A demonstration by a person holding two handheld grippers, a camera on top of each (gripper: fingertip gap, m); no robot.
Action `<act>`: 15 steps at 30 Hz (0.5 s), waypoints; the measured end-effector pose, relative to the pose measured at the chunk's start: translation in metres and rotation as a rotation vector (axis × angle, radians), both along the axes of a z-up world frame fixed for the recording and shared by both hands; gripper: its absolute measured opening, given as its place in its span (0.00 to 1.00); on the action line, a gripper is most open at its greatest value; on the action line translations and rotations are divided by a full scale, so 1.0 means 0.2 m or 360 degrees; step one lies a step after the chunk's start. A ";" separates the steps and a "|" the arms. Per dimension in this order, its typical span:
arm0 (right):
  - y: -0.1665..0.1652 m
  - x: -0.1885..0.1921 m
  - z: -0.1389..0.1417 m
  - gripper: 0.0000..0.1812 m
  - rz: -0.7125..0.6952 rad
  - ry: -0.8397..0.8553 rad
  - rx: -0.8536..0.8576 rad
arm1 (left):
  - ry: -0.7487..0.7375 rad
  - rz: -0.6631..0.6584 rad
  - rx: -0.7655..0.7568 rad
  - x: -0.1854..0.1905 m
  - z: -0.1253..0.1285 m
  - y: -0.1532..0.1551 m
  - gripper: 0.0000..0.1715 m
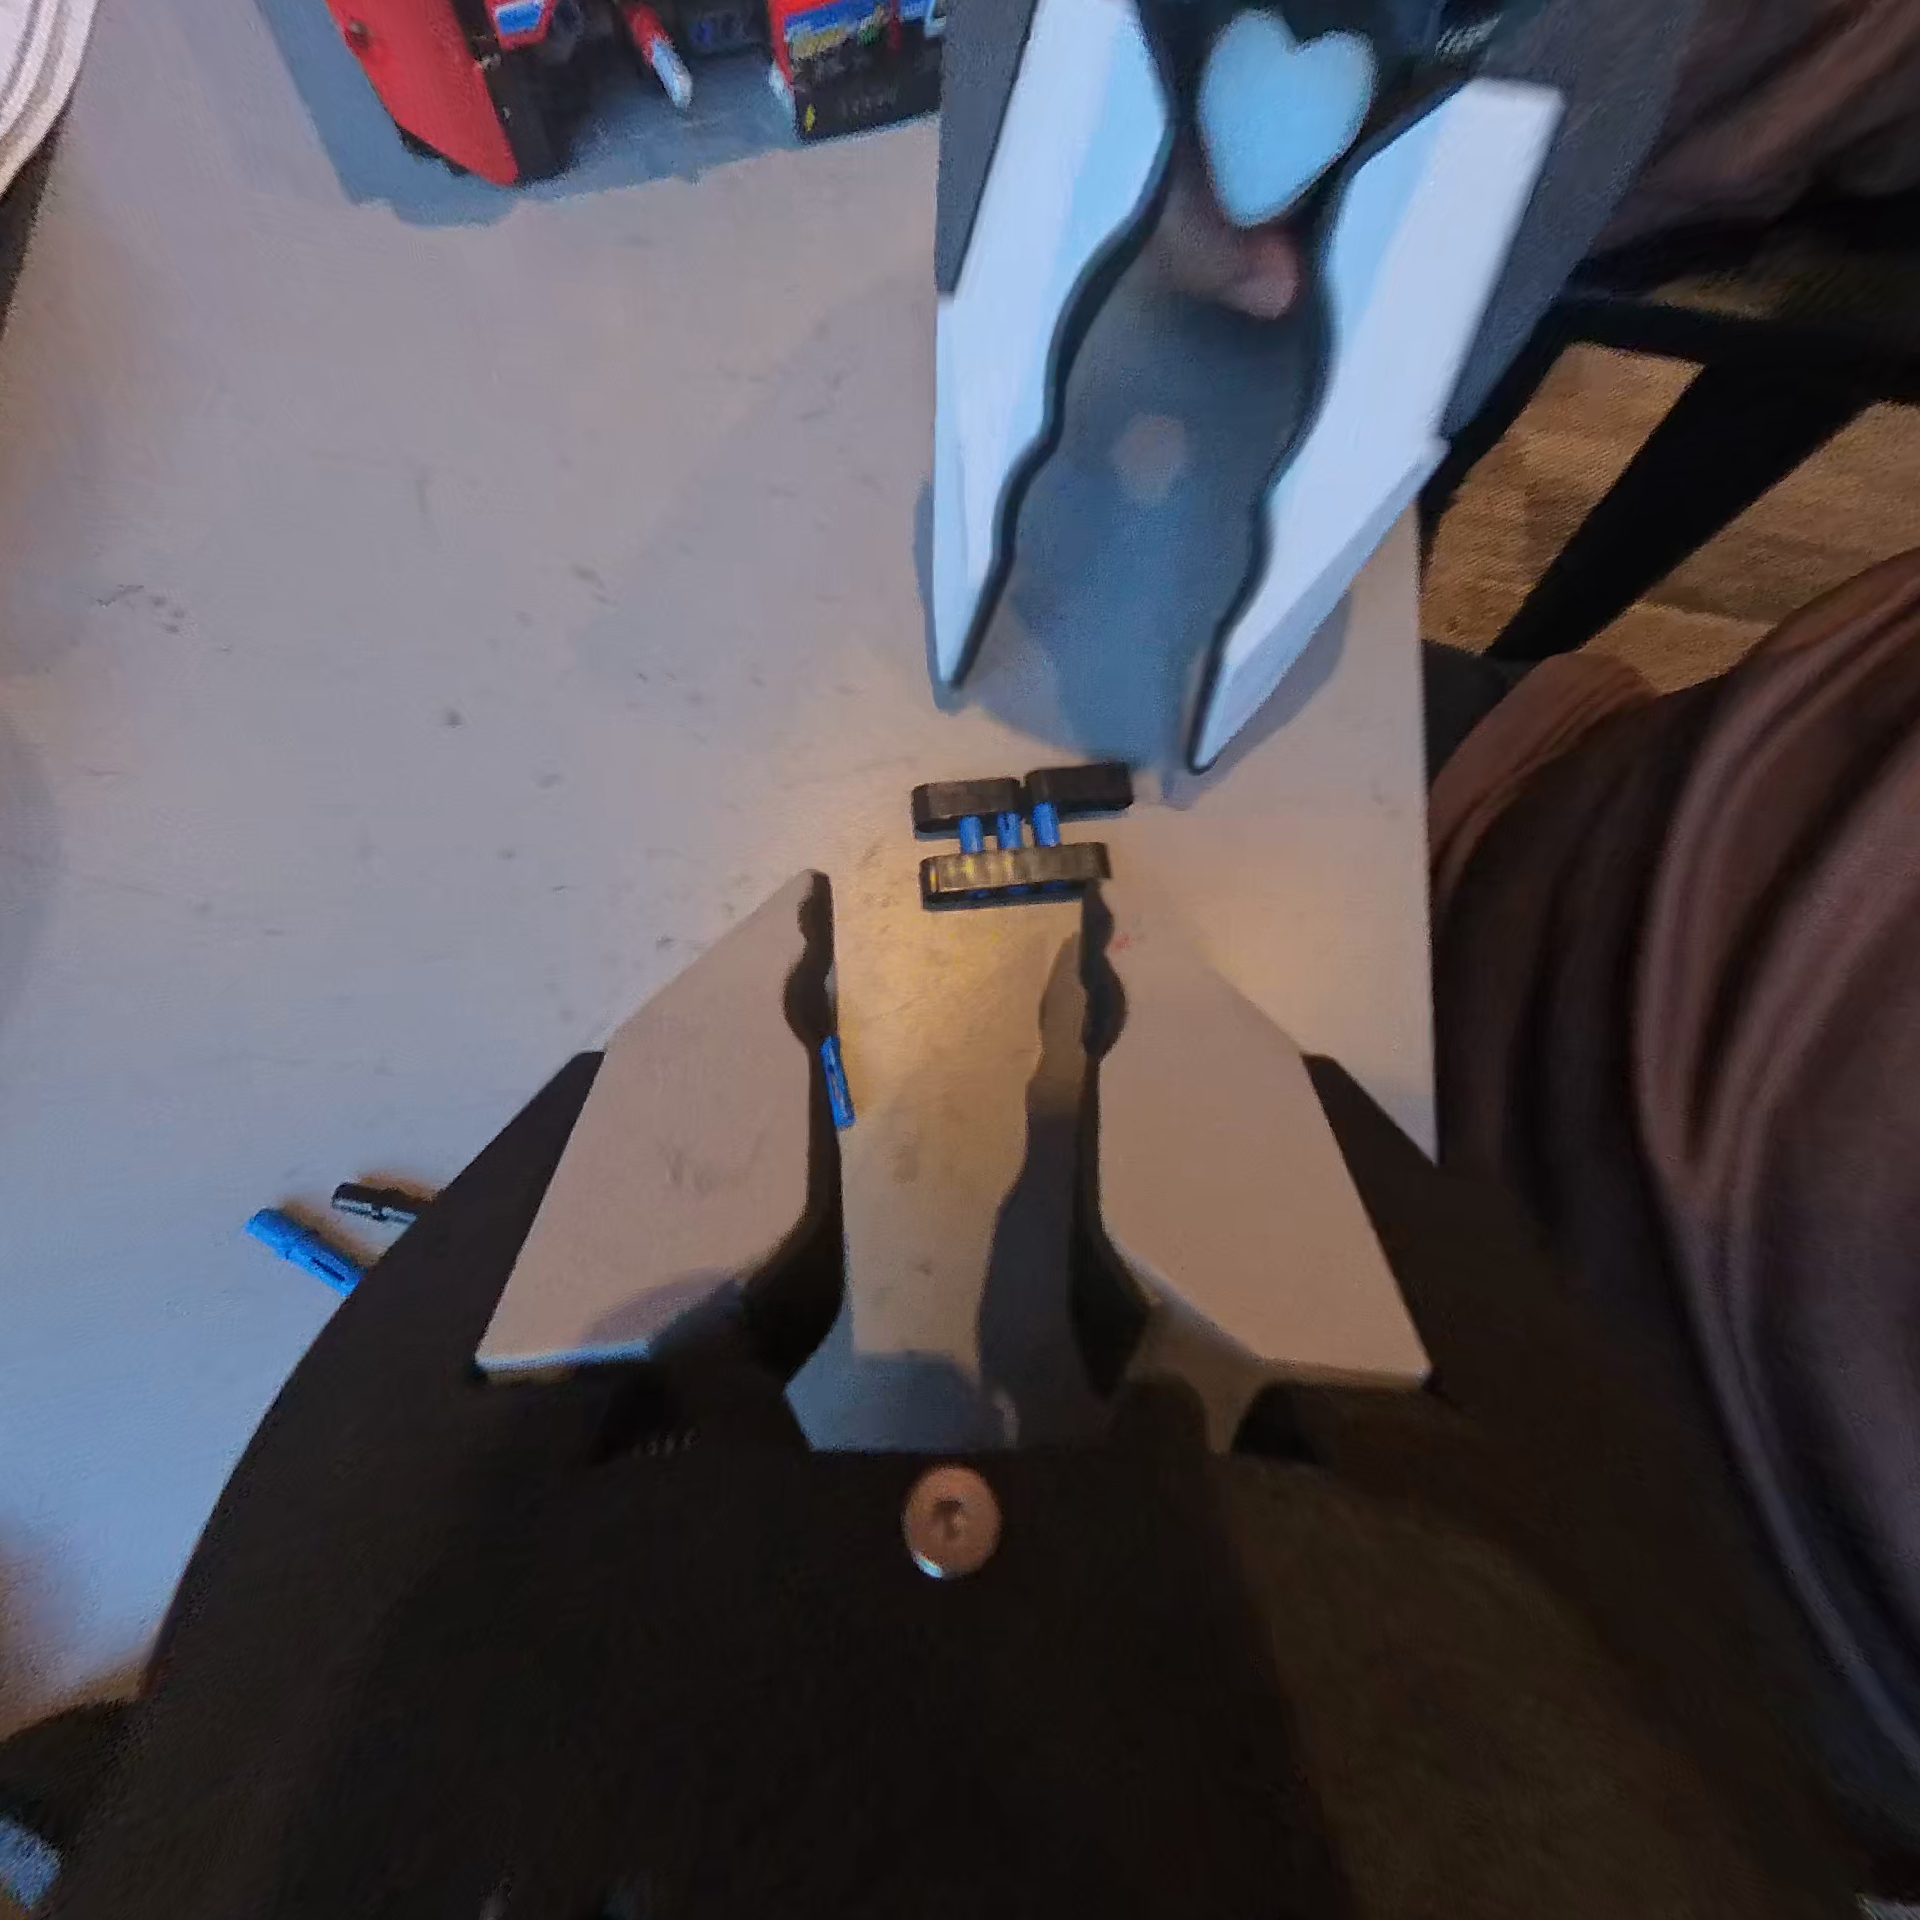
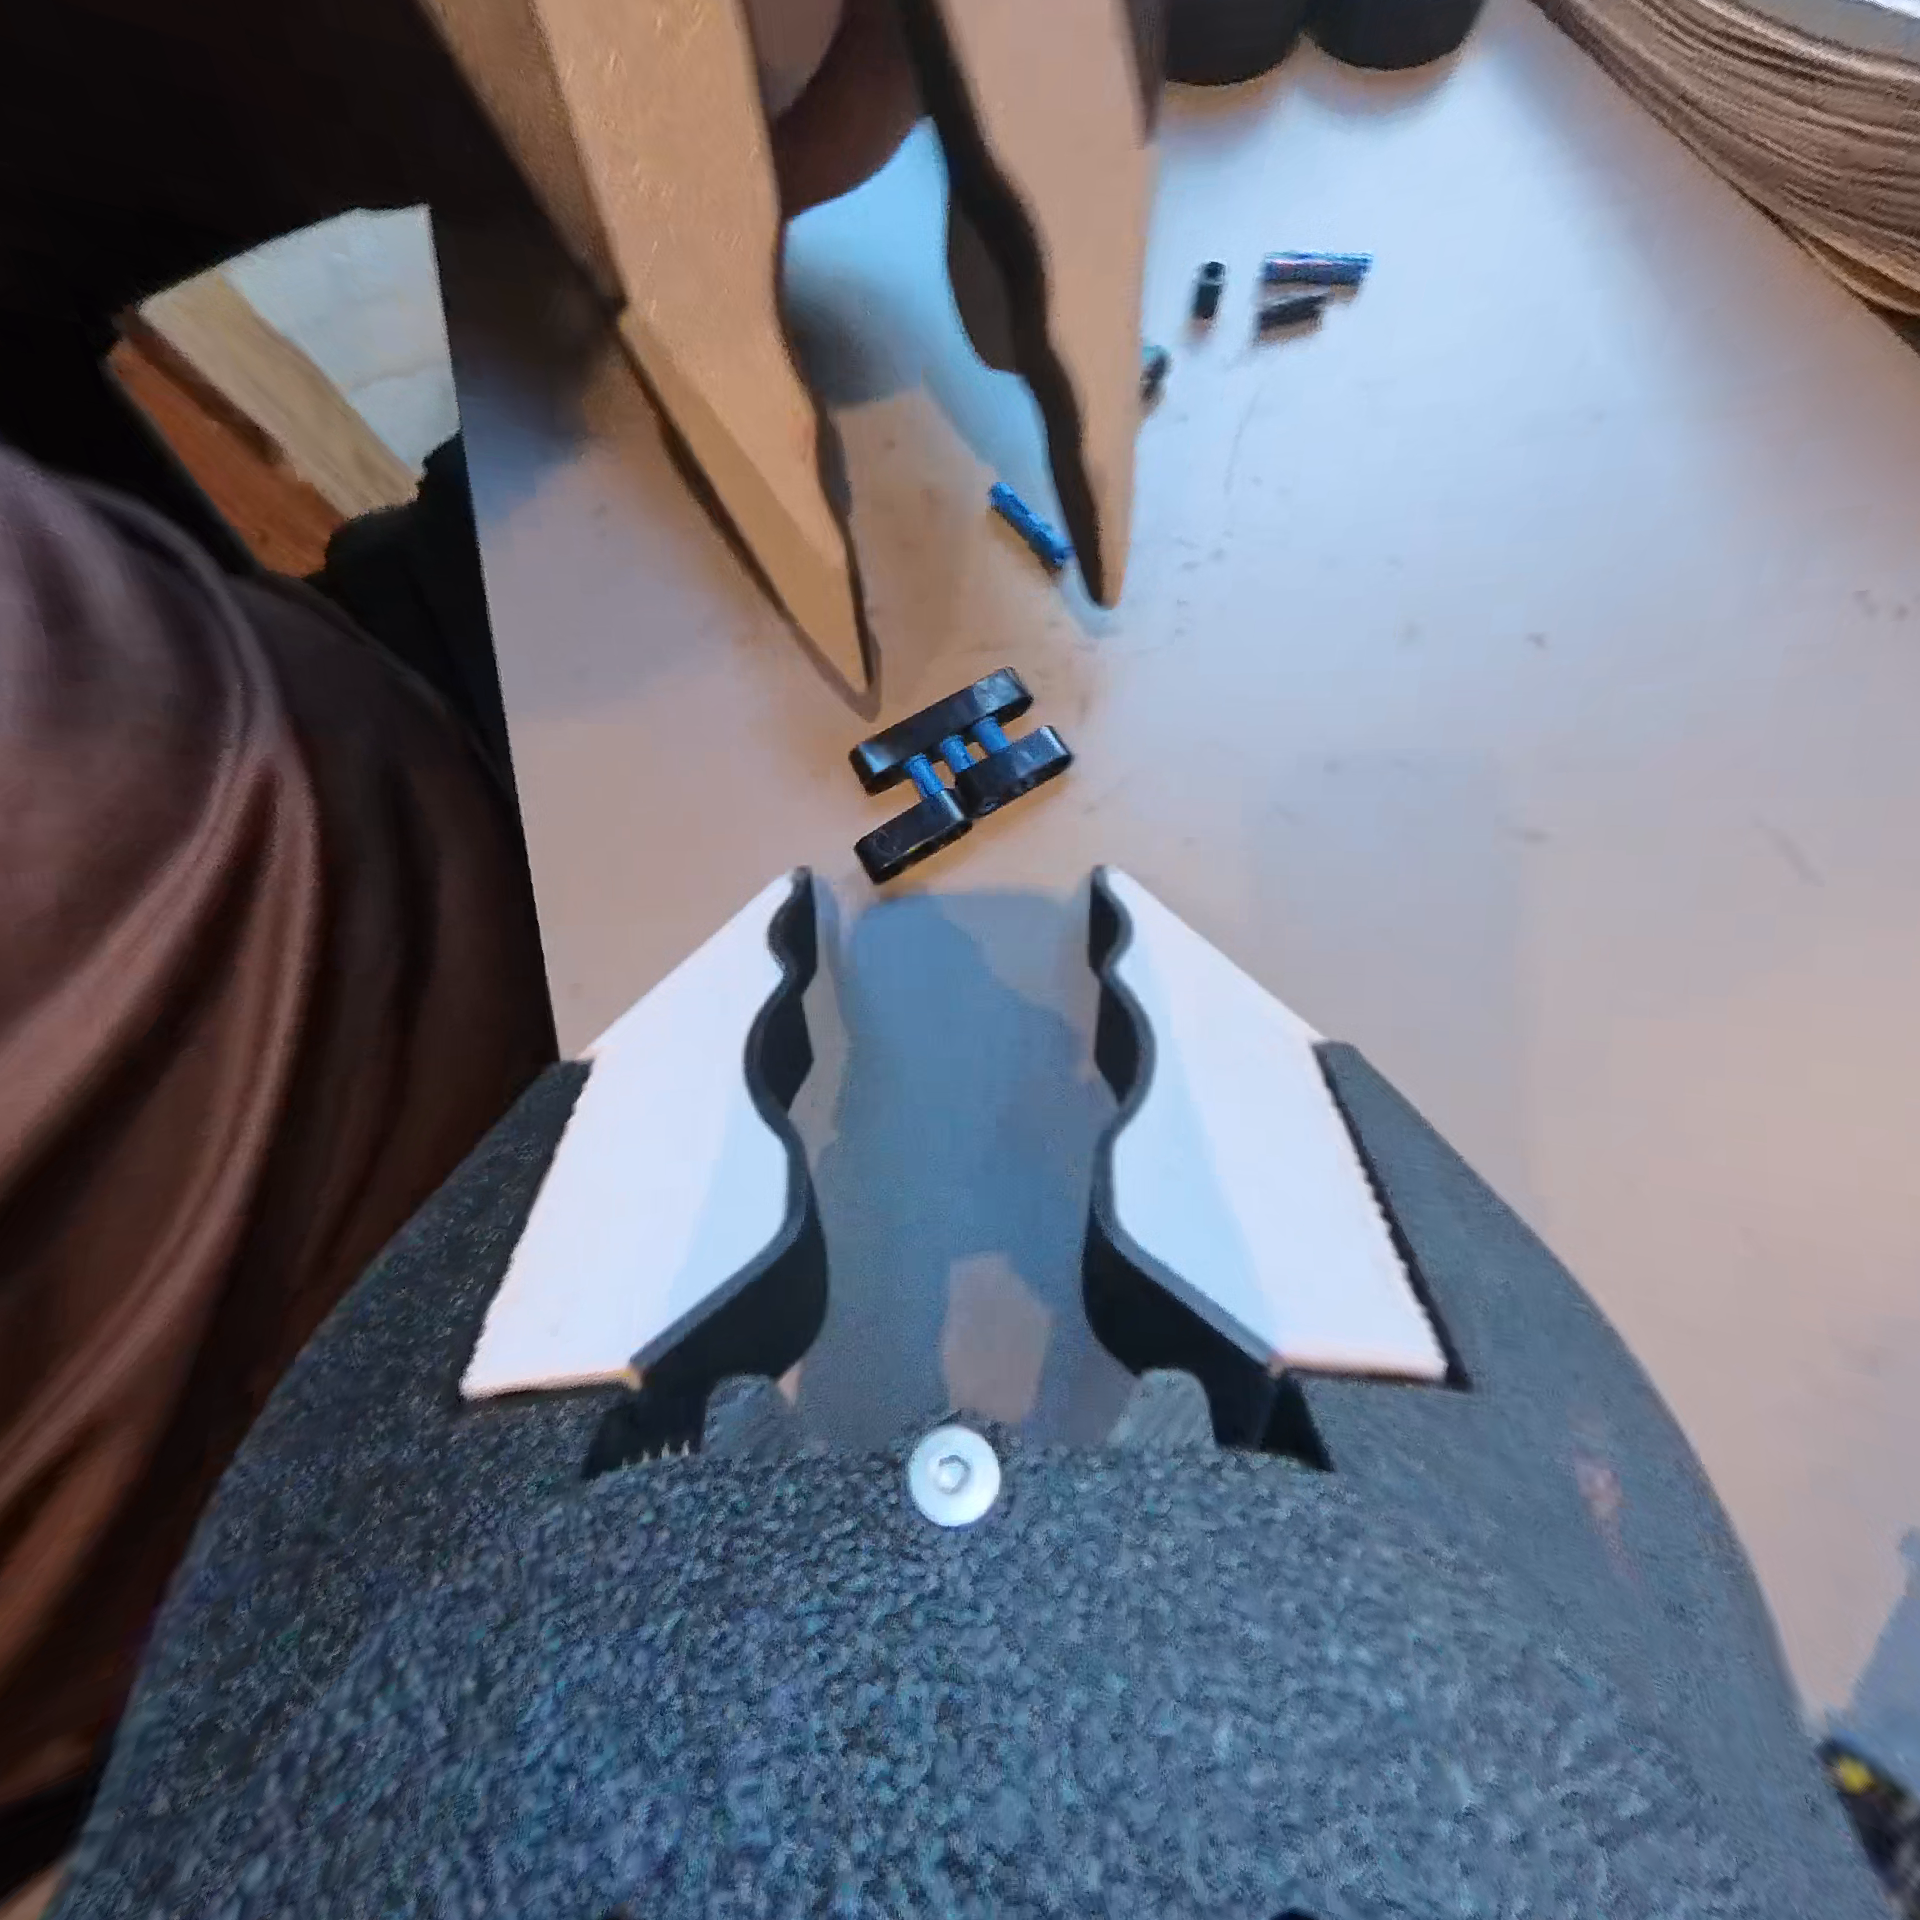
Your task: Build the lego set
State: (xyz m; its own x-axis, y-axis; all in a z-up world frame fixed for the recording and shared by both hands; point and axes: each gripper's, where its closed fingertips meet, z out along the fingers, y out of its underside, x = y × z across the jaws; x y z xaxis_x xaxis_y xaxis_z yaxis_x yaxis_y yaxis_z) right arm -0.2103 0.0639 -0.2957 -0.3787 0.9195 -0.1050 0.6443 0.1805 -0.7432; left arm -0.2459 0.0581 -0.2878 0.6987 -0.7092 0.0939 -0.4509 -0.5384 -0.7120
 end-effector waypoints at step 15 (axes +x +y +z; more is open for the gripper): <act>-0.08 0.03 -0.03 0.24 -0.0484 -0.0079 0.0161 | -0.0073 0.0164 -0.0126 0.21 -0.05 -0.07 0.10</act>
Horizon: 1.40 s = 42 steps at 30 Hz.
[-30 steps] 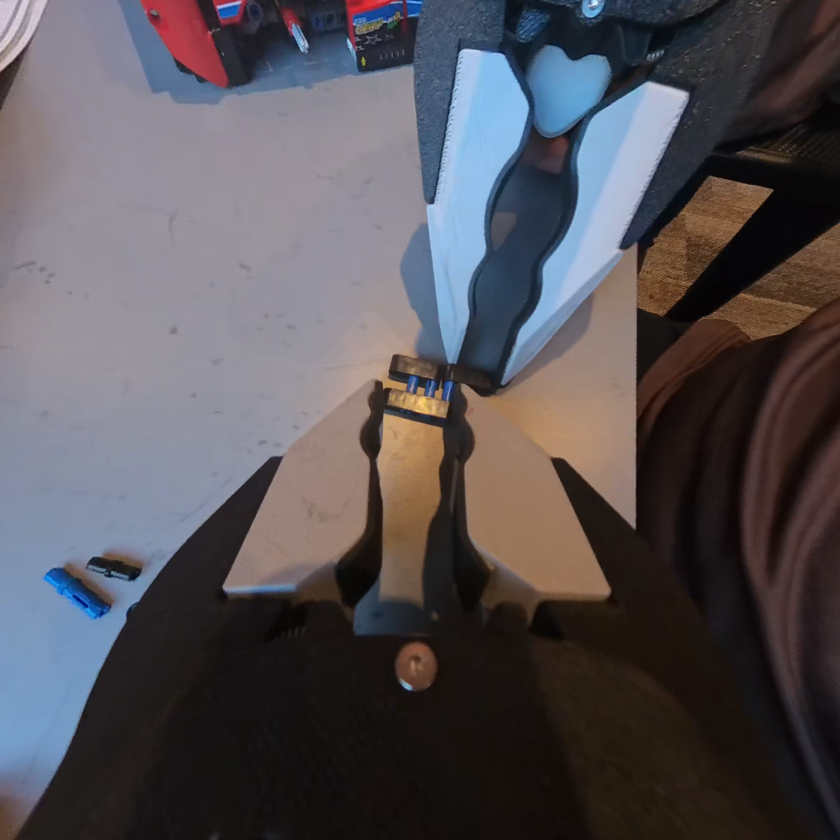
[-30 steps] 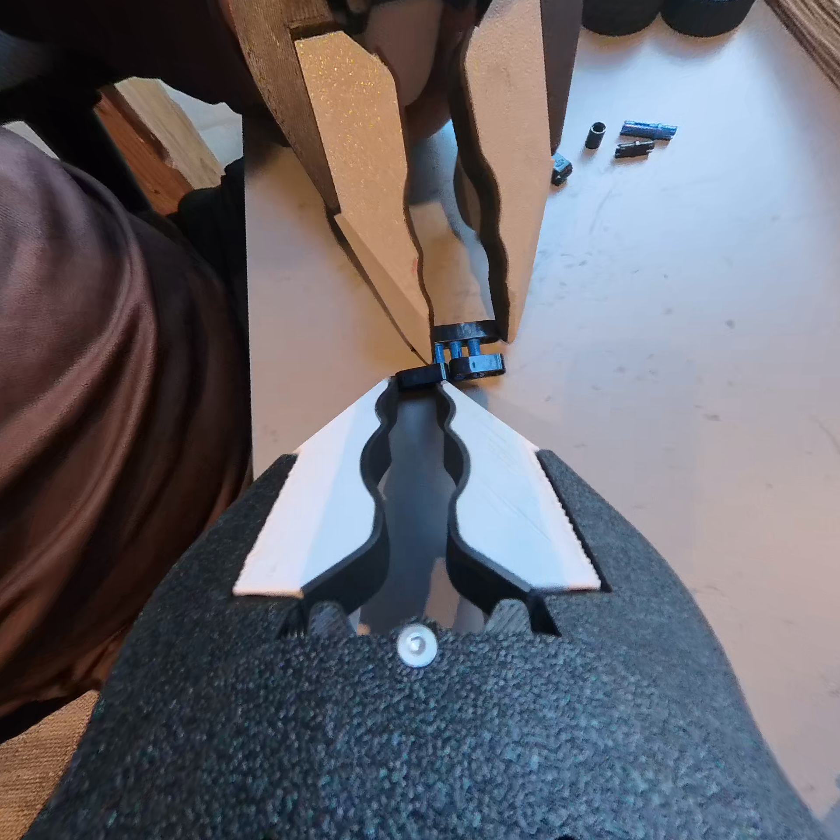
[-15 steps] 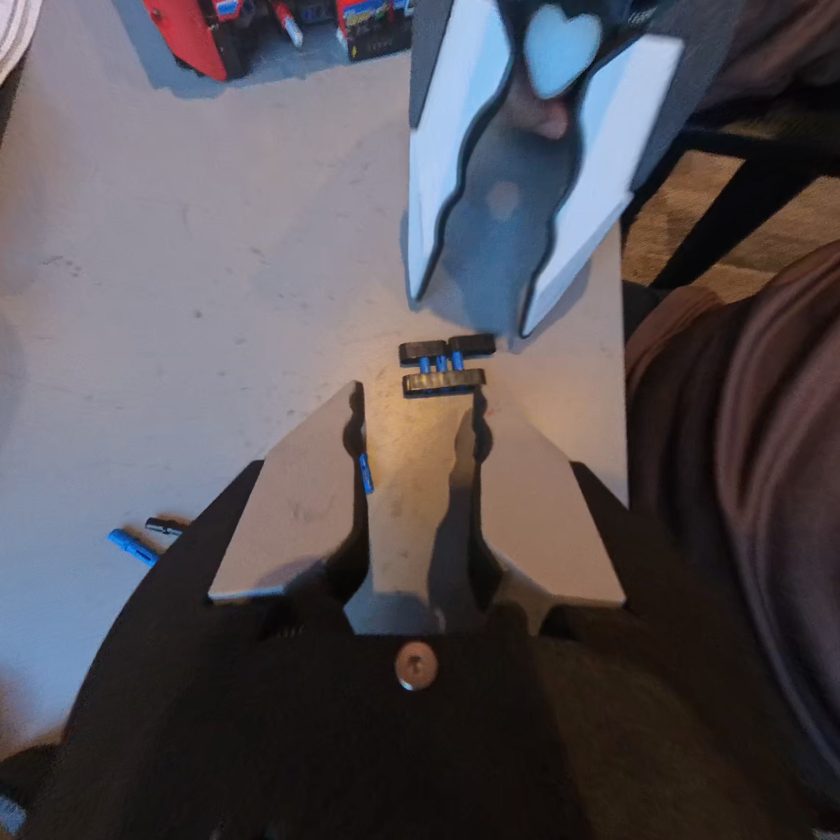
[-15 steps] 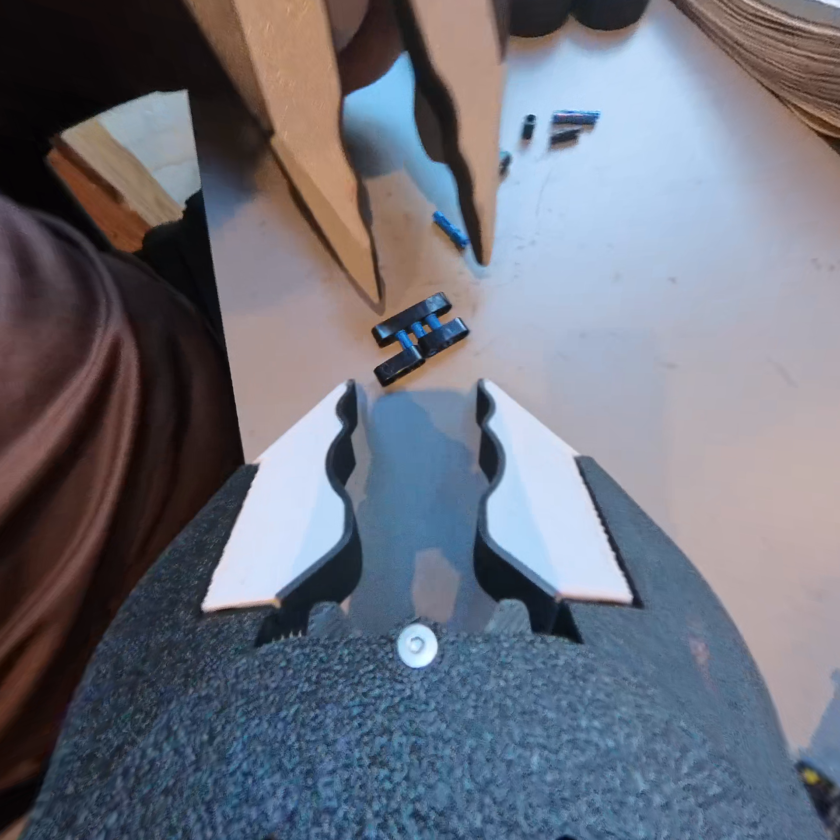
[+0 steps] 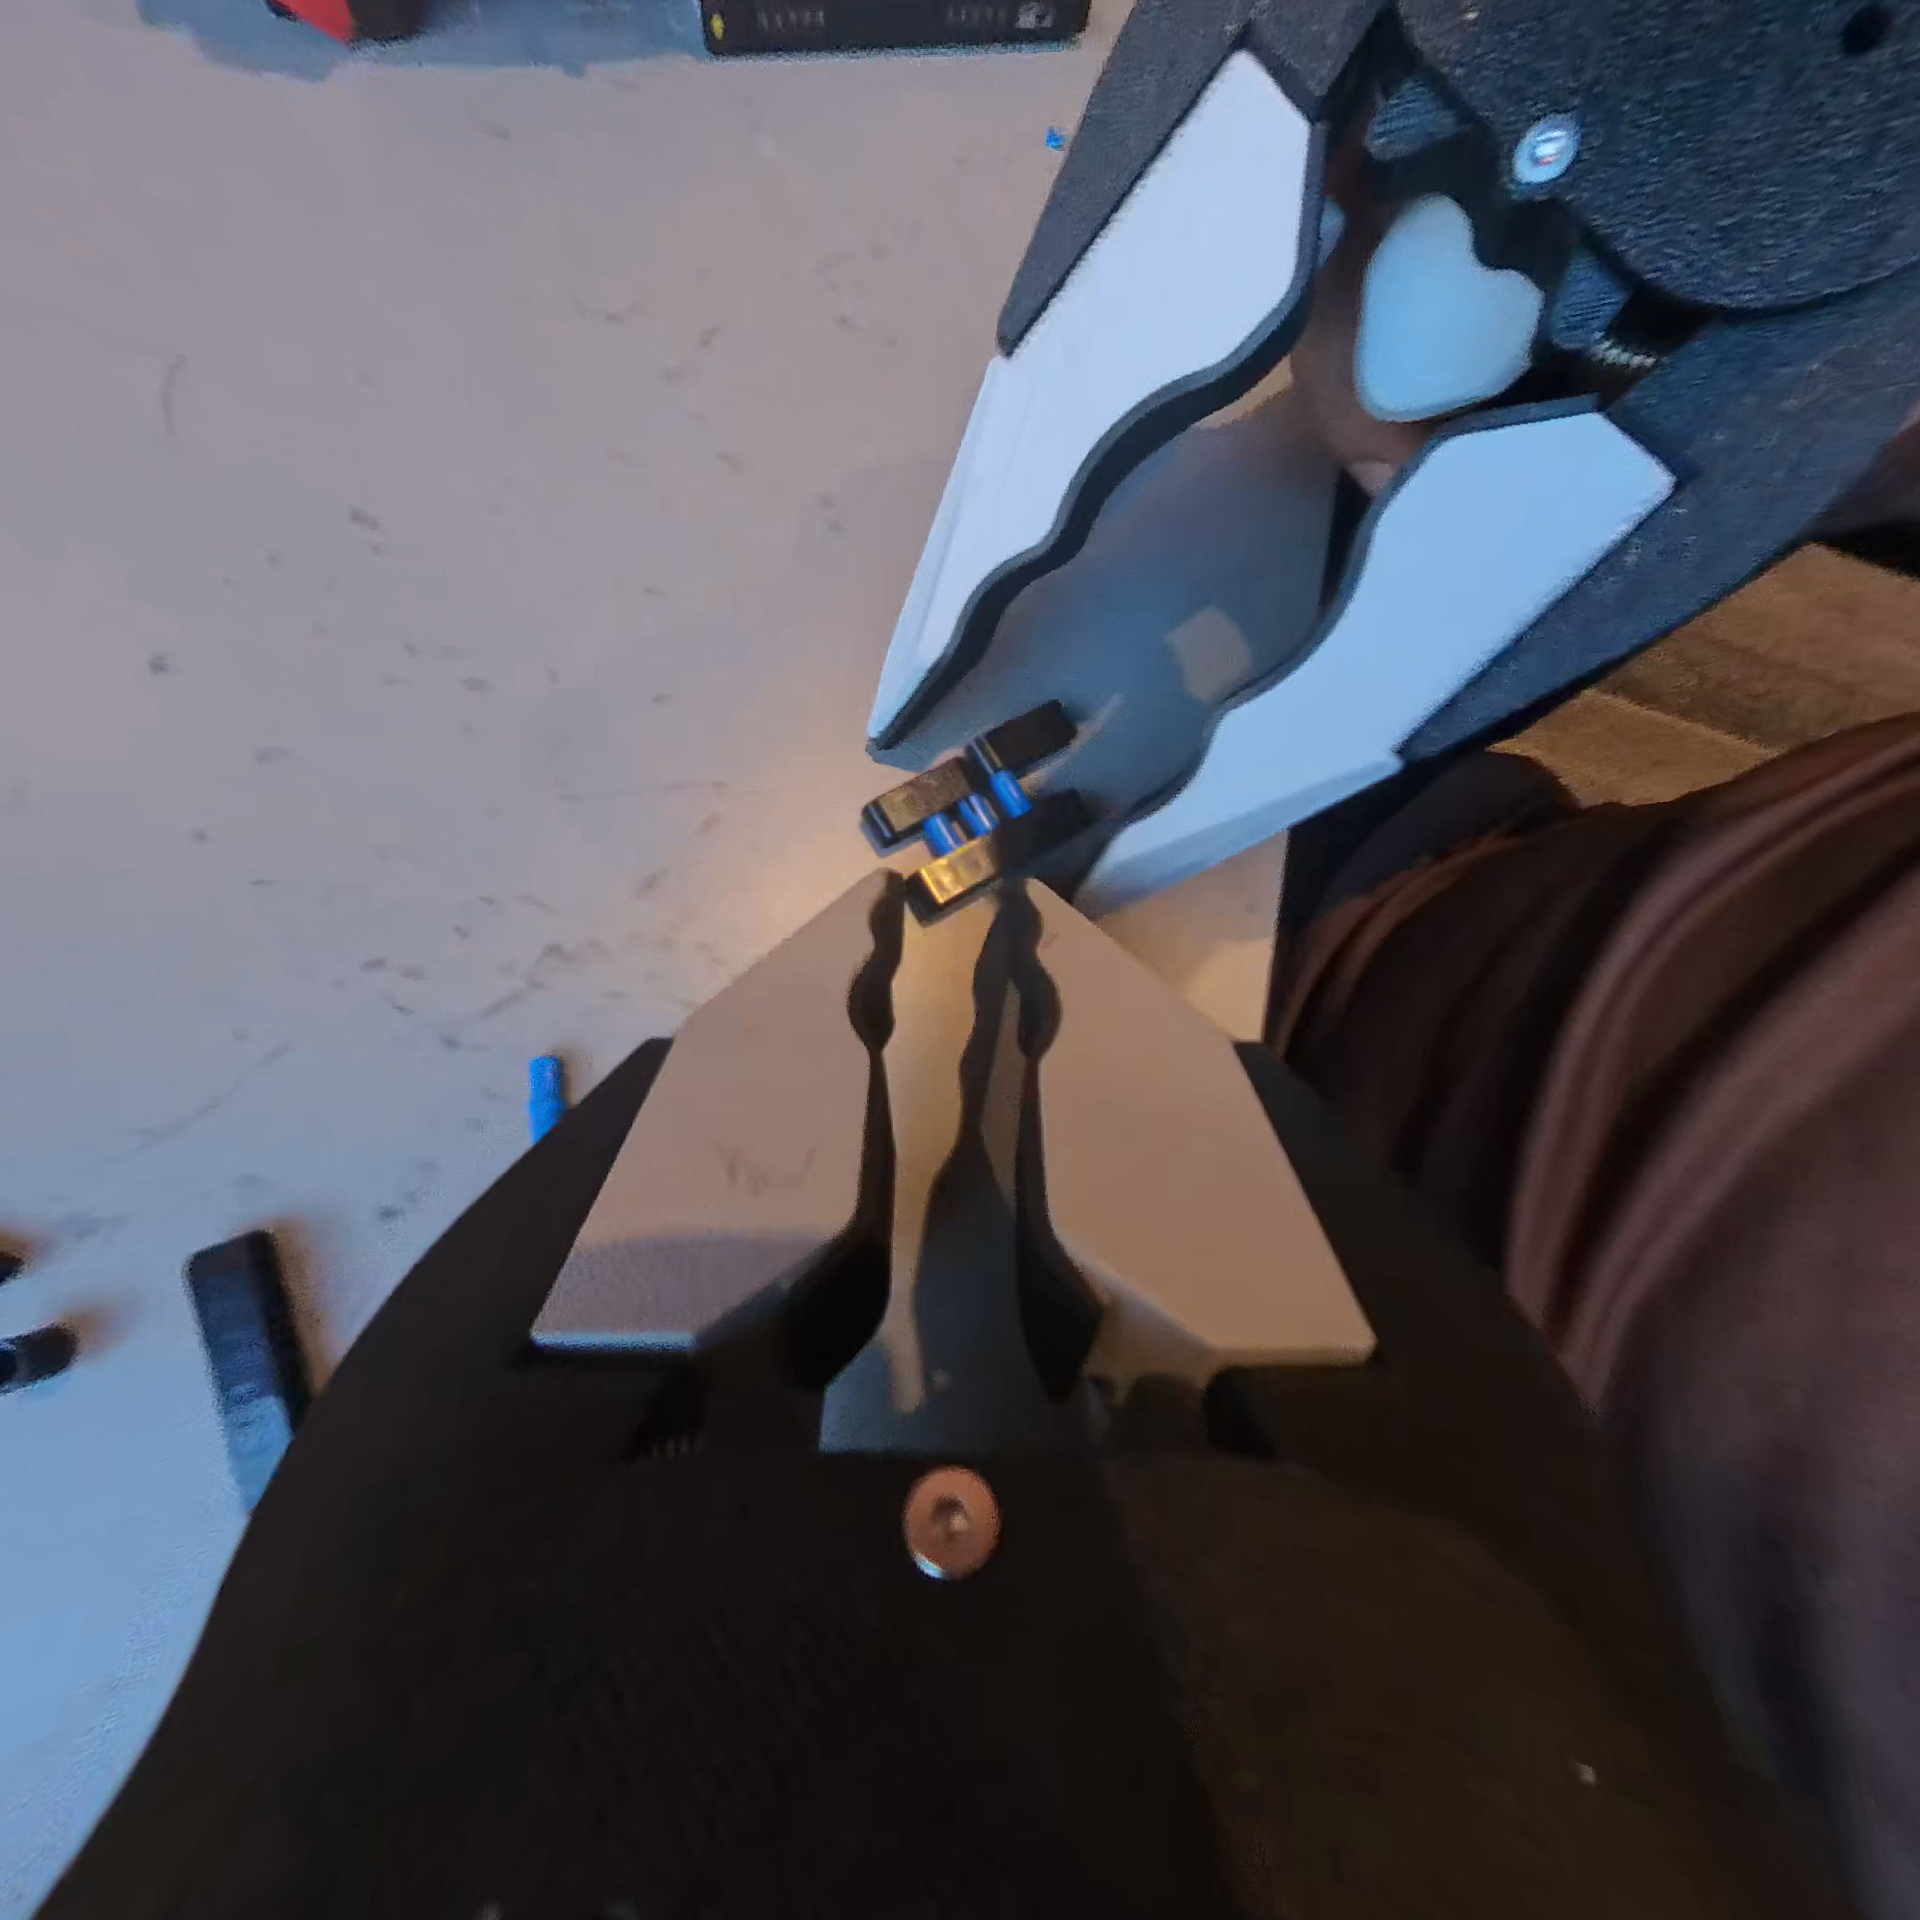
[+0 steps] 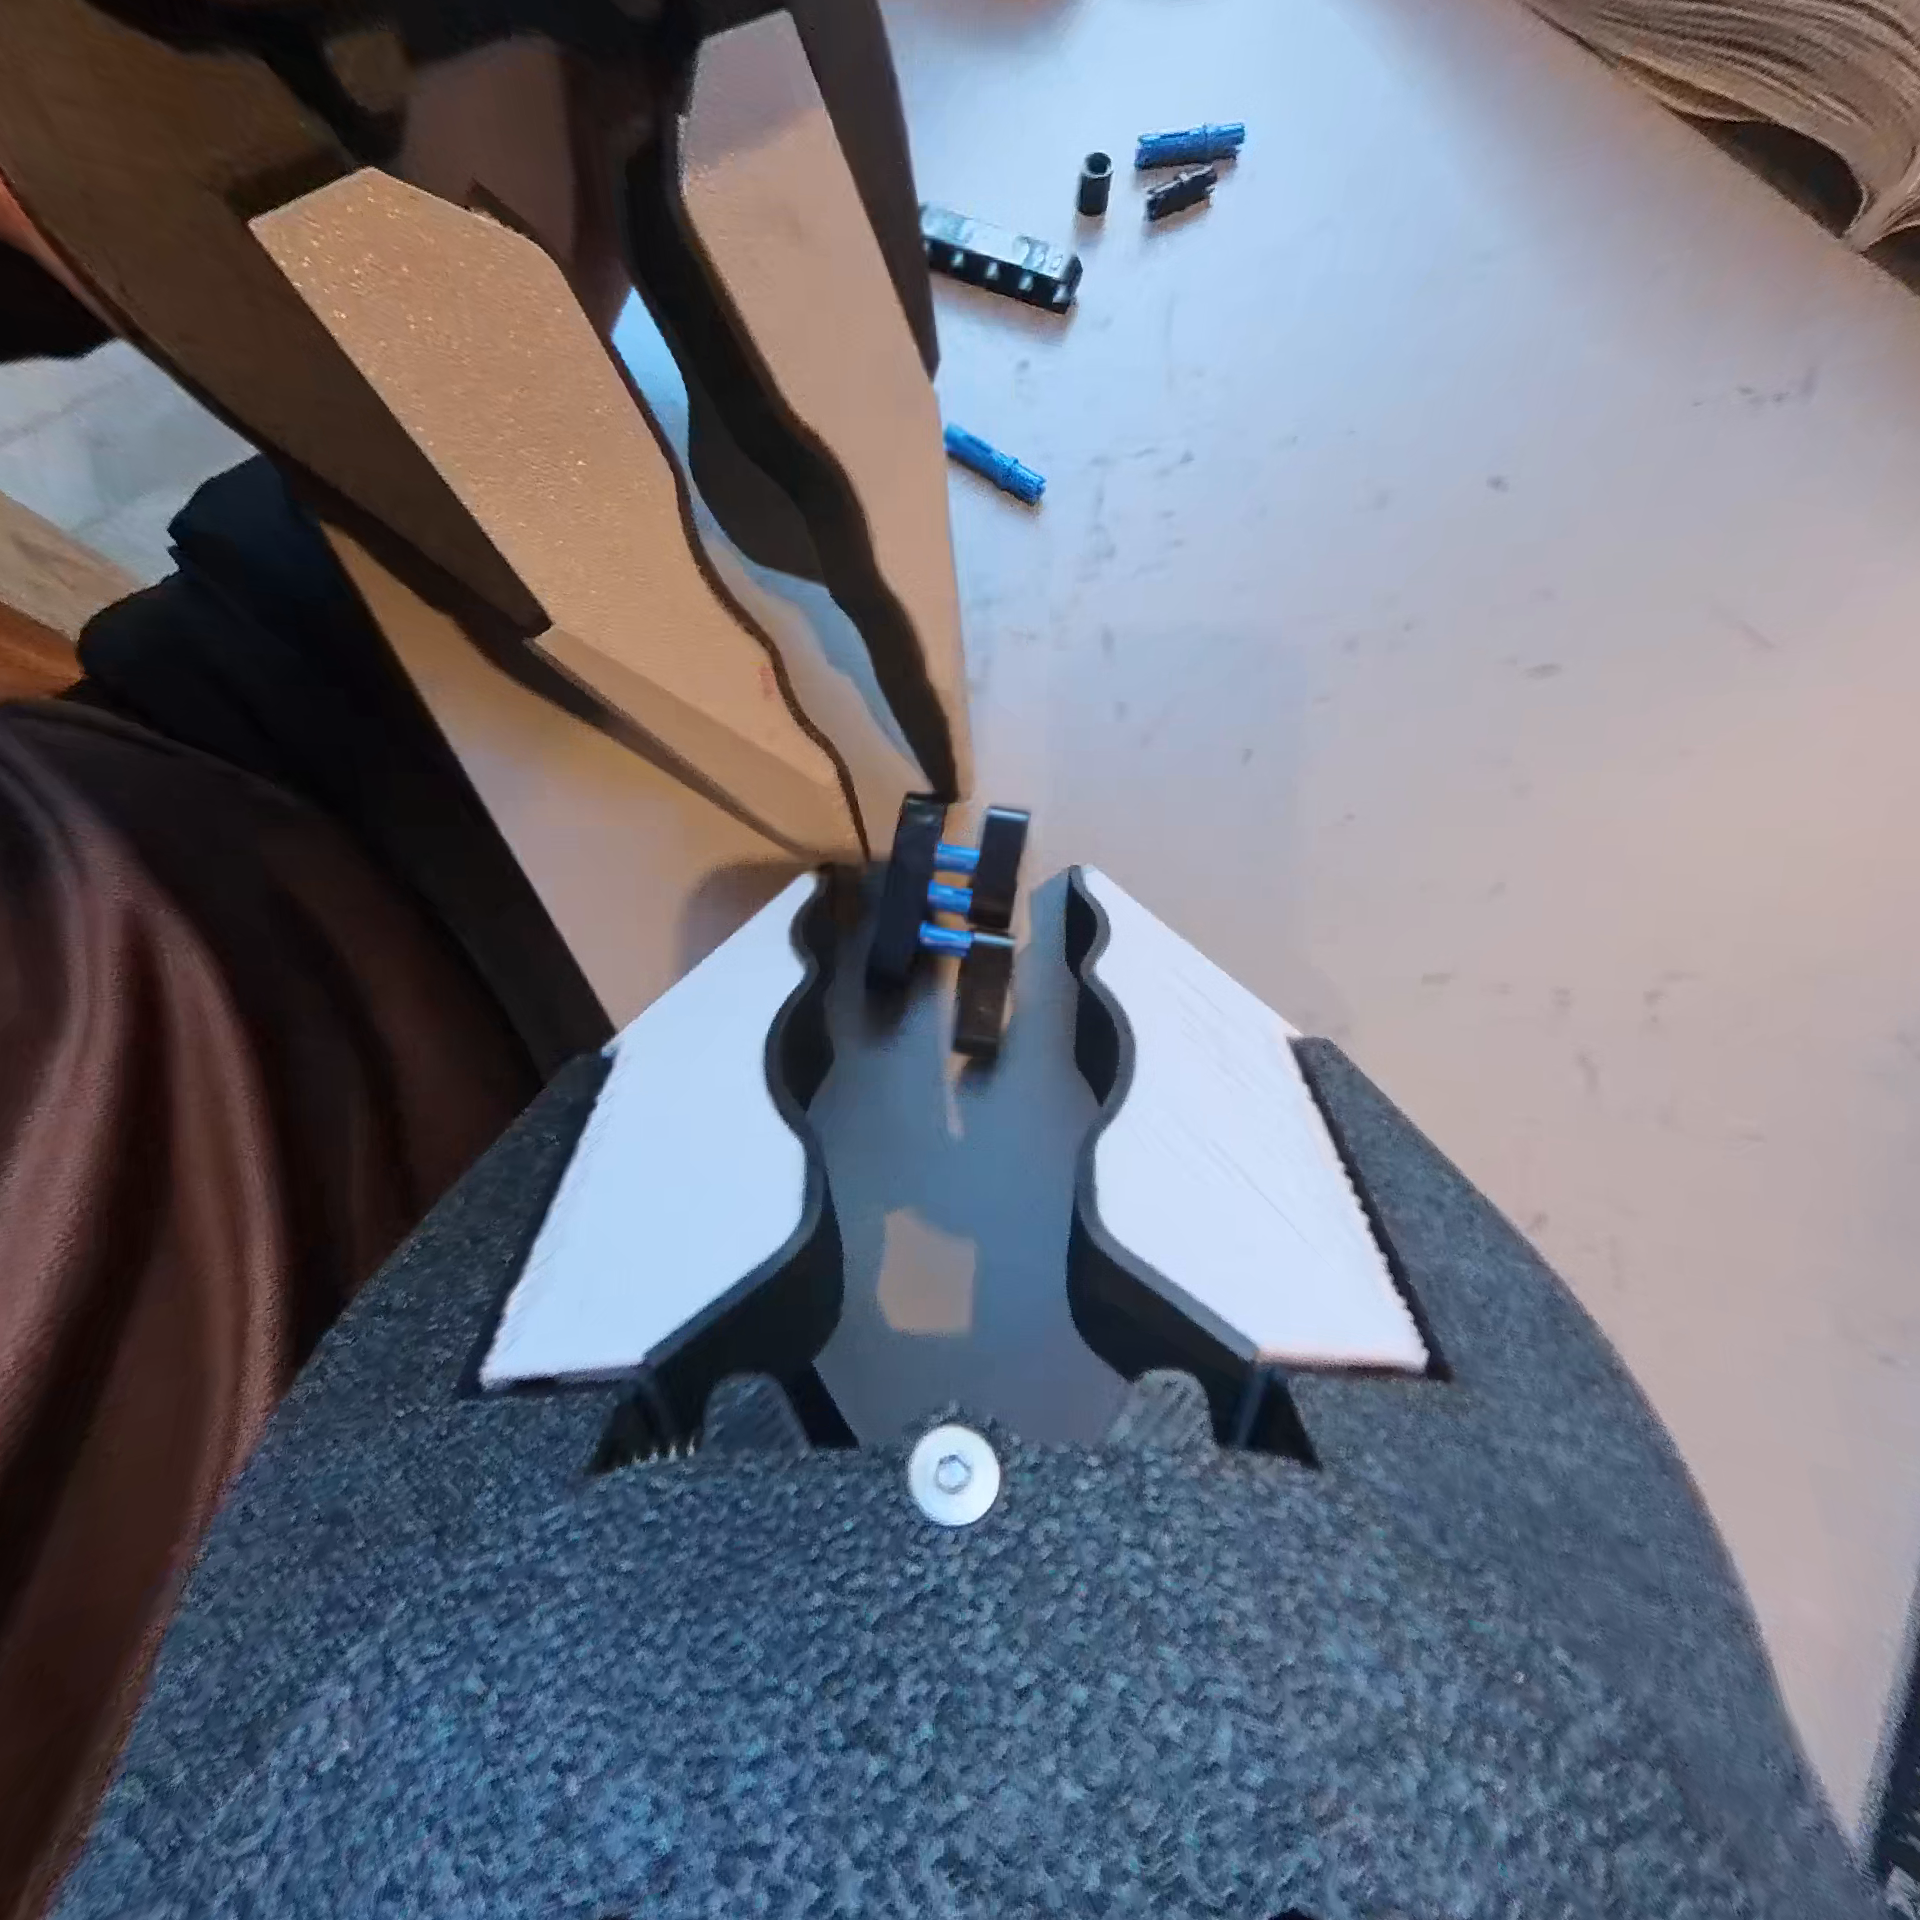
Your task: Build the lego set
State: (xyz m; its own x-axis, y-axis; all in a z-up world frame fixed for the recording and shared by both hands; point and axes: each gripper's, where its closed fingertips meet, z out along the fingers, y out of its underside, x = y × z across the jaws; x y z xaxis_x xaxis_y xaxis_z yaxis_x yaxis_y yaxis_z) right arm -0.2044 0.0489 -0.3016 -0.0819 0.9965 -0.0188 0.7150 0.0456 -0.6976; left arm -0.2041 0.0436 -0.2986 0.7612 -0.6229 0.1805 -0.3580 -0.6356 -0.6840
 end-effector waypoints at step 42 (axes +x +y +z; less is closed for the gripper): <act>0.01 0.09 0.00 0.15 0.0064 0.0030 -0.0039 | 0.0155 -0.0384 0.0190 0.04 -0.01 0.02 0.14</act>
